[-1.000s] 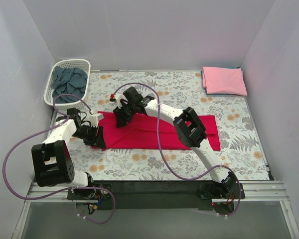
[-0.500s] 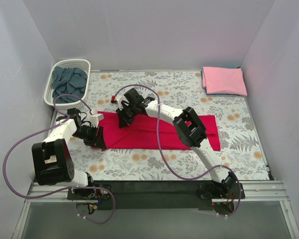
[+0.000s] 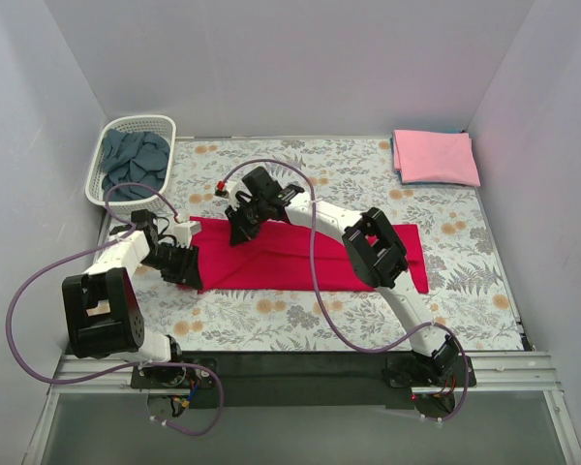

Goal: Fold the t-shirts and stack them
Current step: Fold the tshirt

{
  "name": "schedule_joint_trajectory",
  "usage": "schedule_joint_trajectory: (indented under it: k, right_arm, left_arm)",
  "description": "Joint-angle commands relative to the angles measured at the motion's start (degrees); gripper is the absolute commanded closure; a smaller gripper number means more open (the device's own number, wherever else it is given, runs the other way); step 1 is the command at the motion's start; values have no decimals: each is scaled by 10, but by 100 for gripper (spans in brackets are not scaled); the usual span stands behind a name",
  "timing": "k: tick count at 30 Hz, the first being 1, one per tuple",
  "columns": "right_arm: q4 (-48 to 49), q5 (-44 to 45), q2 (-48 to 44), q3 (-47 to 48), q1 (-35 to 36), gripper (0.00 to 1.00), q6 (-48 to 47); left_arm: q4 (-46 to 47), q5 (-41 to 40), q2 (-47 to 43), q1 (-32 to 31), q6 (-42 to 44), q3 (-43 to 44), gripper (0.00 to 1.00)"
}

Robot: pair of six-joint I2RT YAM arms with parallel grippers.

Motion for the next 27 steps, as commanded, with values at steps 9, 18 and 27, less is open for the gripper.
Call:
schedule_joint_trajectory:
  k: [9,18,27]
  right_arm:
    - [11,-15,-43,-10,2,99,5]
    - [10,-14,-49,-21,0,99,7]
    - [15,-28,-74,-50,-14,99,21]
  left_arm:
    - [26,-23,4,-6,15,-18,68]
    - [28,-26,1,-10,5,-12,91]
    - [-25,-30,-4,-11,8,42,100]
